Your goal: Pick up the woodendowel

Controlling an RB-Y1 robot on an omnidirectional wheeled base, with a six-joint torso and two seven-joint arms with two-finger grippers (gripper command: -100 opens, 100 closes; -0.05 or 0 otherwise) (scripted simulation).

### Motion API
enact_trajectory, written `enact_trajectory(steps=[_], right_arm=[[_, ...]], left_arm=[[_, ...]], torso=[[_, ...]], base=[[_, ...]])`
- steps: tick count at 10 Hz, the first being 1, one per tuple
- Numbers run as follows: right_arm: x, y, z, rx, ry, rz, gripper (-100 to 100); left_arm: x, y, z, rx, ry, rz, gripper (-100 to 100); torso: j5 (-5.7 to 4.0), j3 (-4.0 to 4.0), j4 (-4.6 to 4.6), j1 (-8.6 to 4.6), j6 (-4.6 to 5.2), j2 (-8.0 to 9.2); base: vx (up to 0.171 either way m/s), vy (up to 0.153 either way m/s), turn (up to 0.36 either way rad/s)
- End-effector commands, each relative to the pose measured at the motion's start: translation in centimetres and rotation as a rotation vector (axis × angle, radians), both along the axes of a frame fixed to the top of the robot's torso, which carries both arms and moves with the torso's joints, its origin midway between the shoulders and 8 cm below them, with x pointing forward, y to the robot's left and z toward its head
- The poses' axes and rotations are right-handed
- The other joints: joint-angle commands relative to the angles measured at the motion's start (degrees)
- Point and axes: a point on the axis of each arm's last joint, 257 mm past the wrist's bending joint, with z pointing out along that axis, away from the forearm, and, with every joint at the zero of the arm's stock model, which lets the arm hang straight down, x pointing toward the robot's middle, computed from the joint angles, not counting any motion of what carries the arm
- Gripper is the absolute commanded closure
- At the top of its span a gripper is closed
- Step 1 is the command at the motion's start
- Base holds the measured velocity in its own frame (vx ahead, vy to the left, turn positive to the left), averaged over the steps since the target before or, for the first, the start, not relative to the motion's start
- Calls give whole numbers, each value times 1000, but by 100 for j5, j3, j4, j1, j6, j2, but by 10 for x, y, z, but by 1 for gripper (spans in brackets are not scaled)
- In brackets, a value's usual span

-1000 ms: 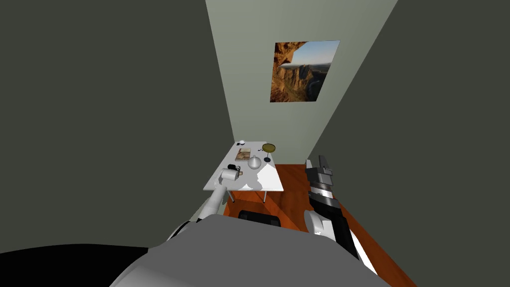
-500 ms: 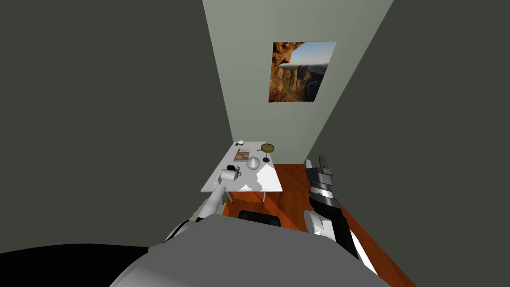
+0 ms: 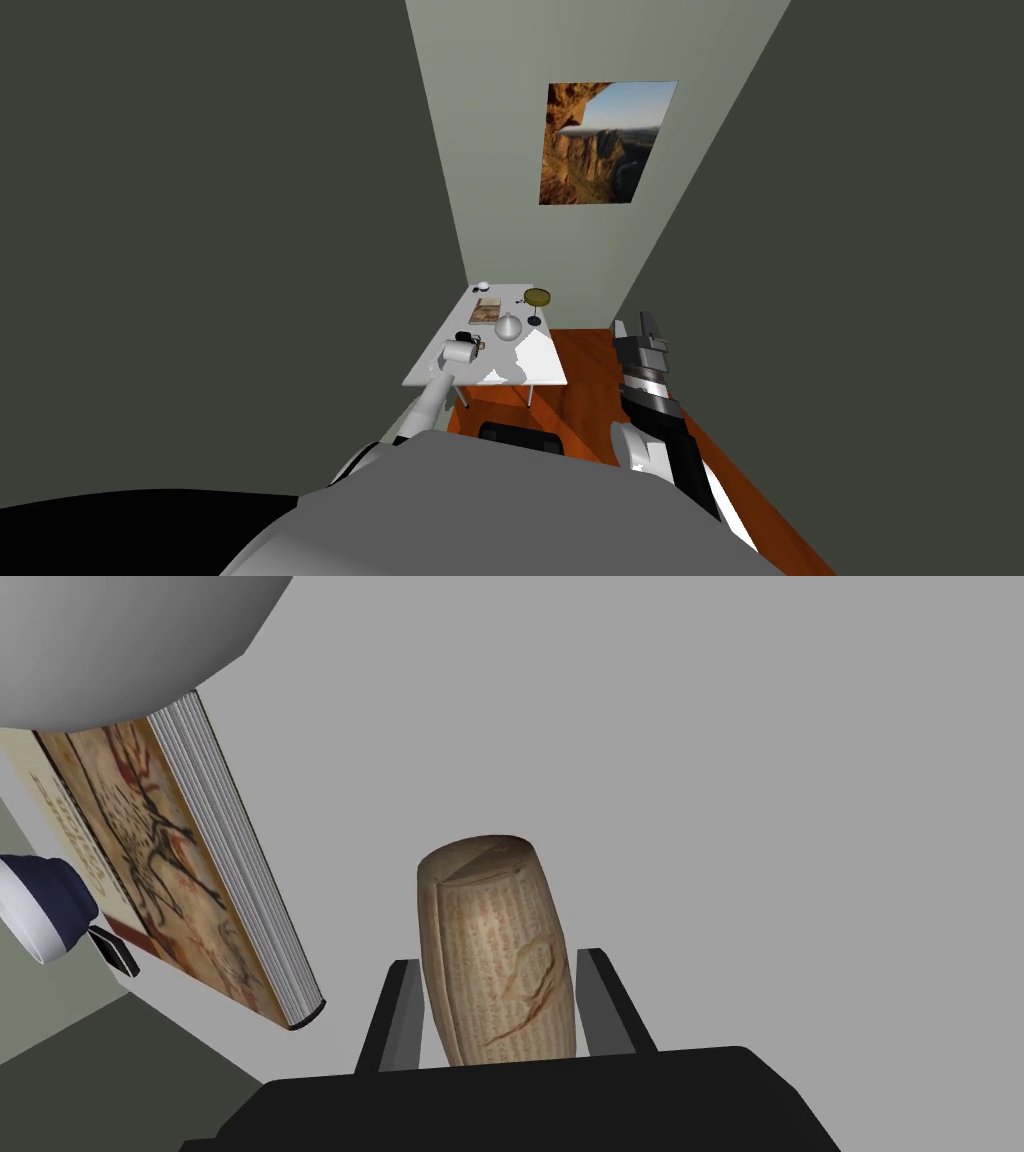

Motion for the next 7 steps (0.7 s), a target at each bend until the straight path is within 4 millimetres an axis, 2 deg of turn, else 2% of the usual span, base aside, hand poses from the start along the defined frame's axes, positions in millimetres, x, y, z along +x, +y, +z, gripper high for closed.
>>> enact_trajectory(steps=[1, 2, 3, 6, 7], right_arm=[[0, 0, 0, 0, 0, 0, 0], [0, 0, 0, 0, 0, 0, 0], [0, 0, 0, 0, 0, 0, 0], [0, 0, 0, 0, 0, 0, 0], [0, 0, 0, 0, 0, 0, 0]], left_arm=[[0, 0, 0, 0, 0, 0, 100], [0, 0, 0, 0, 0, 0, 0], [-1, -7, 7, 1, 1, -7, 100], [-1, -12, 13, 1, -1, -12, 100], [-1, -13, 13, 1, 1, -13, 0]], torso=[[0, 0, 0, 0, 0, 0], [0, 1, 1, 0, 0, 1], [0, 1, 1, 0, 0, 1], [0, 11, 5, 5, -2, 17], [0, 8, 4, 3, -1, 12]], base=[[0, 0, 0], [0, 0, 0], [-17, 12, 64], [-23, 16, 34], [0, 0, 0]])
